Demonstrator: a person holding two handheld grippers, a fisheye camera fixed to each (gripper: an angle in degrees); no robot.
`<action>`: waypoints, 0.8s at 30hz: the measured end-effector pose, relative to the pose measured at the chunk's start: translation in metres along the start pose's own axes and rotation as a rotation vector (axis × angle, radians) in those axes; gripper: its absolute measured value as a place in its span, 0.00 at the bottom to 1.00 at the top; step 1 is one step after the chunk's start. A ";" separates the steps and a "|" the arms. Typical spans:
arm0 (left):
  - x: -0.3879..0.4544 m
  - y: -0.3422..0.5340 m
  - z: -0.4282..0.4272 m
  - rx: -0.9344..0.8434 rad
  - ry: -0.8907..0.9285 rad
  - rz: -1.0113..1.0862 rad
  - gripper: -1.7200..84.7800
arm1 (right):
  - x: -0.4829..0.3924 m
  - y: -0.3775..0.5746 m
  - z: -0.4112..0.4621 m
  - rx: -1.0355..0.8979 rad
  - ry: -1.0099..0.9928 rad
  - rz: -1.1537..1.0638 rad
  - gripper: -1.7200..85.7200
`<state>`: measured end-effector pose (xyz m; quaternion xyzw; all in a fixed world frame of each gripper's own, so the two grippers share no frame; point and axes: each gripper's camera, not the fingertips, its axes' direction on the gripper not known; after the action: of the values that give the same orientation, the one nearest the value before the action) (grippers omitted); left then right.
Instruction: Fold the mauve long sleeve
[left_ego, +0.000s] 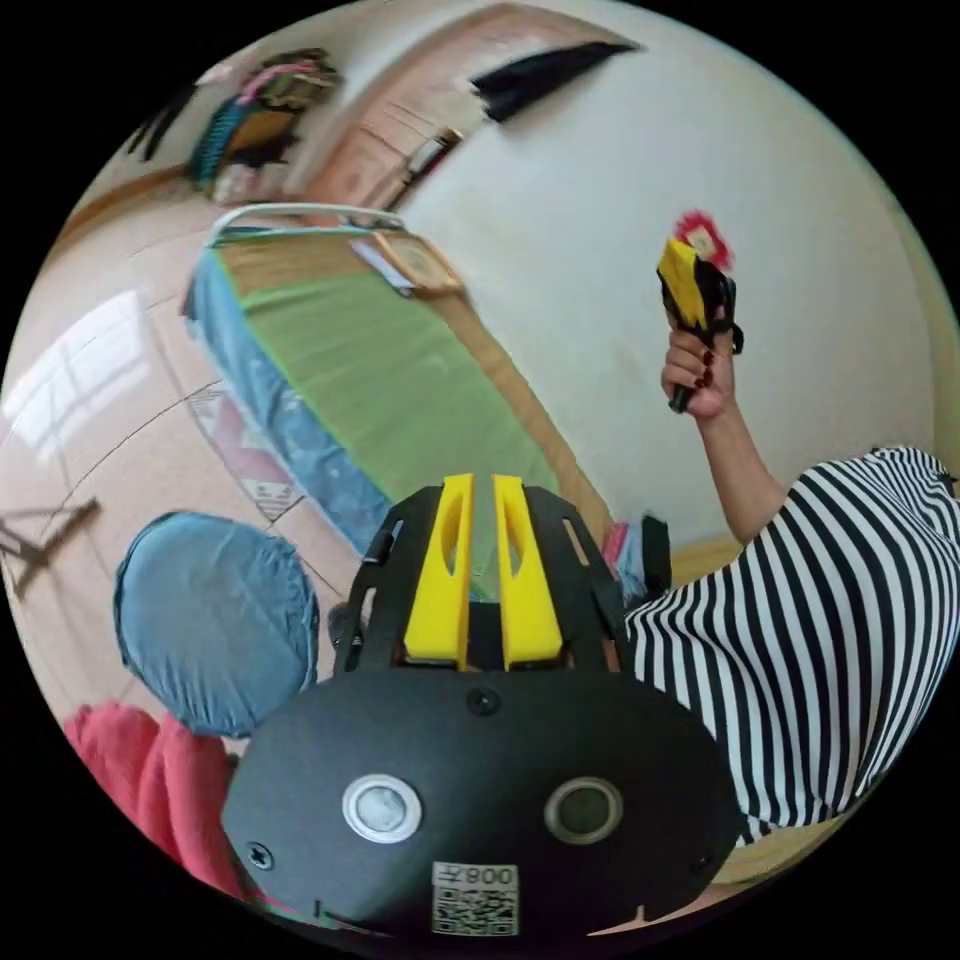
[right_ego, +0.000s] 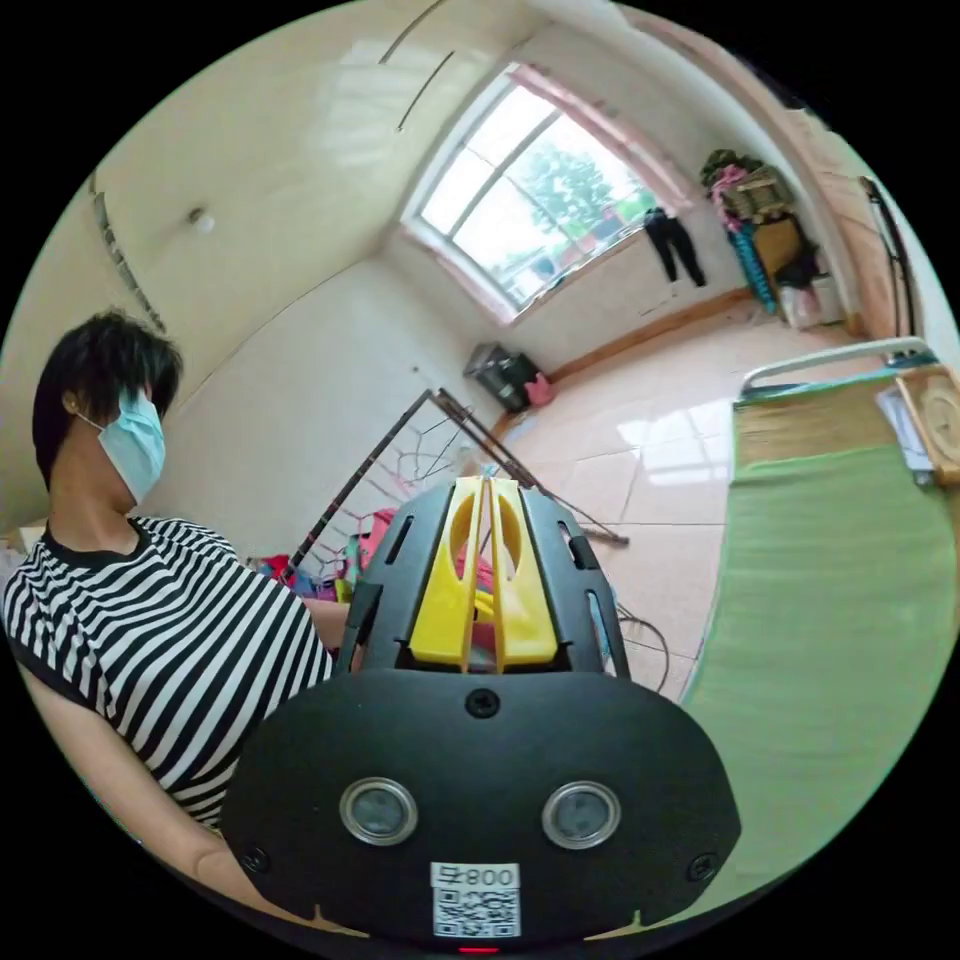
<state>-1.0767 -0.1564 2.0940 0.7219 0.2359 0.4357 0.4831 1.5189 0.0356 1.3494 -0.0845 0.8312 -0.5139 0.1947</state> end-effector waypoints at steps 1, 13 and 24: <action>-0.012 0.010 -0.016 0.036 -0.013 -0.033 0.09 | 0.014 -0.020 0.045 -0.042 -0.045 -0.018 0.04; -0.116 0.230 -0.292 0.631 -0.903 -0.675 0.16 | 0.139 -0.169 0.448 -0.491 -0.343 -0.176 0.10; -0.218 0.326 -0.397 0.545 -1.287 -1.168 0.16 | 0.256 -0.239 0.722 -0.768 -0.498 -0.272 0.11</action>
<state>-1.5539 -0.2651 2.3616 0.6805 0.3436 -0.4365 0.4778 1.5684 -0.7541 1.2144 -0.3788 0.8704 -0.1546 0.2737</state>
